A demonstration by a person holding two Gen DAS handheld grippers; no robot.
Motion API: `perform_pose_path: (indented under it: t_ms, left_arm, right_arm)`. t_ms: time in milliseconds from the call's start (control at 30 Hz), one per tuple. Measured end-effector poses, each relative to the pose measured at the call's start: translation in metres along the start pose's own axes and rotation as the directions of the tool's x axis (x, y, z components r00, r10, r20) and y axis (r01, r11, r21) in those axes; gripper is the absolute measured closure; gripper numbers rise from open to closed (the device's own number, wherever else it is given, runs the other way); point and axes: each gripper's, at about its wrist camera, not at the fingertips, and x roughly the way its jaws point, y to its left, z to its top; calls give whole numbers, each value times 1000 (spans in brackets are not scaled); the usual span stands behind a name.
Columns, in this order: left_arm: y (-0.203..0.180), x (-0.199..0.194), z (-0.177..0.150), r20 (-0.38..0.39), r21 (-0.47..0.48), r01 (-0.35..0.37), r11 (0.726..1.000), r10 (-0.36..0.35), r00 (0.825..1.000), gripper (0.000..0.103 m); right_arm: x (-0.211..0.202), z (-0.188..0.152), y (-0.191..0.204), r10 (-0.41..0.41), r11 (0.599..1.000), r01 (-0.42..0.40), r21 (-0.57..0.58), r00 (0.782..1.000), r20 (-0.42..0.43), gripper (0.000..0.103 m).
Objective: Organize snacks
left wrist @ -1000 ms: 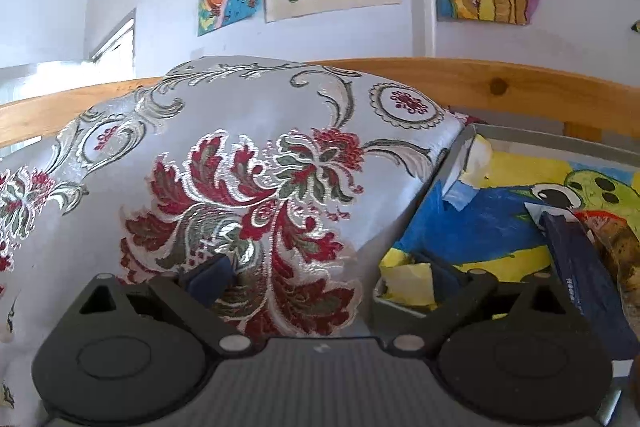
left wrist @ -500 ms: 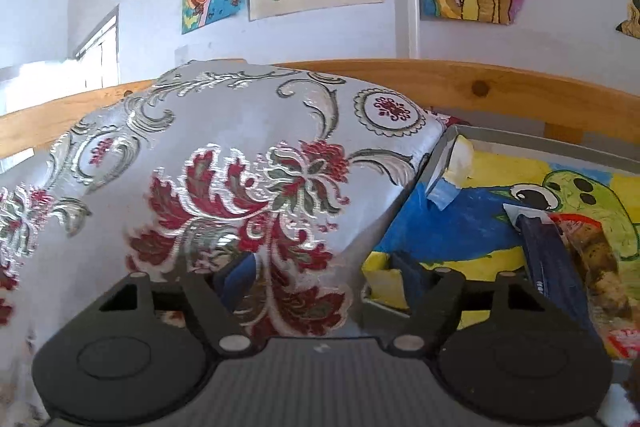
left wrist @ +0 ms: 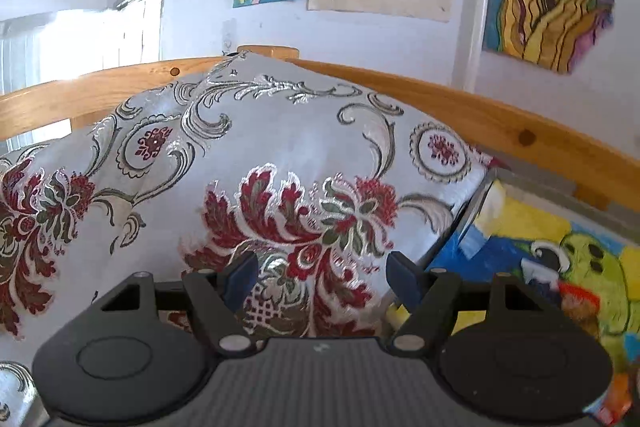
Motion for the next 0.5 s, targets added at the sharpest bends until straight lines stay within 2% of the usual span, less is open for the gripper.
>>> perform_pose_path:
  t_ms: [300,500]
  left_arm:
    - [-30,4,38,24,-69,23,997,-21,999,28]
    - [-61,35,43,14,-100,23,995,-22,1000,28]
  right_arm:
    - [22,0,-15,-31,996,31,86,999,-8,1]
    - [30,-3,-26,-49,991,53,126,998,-34,1]
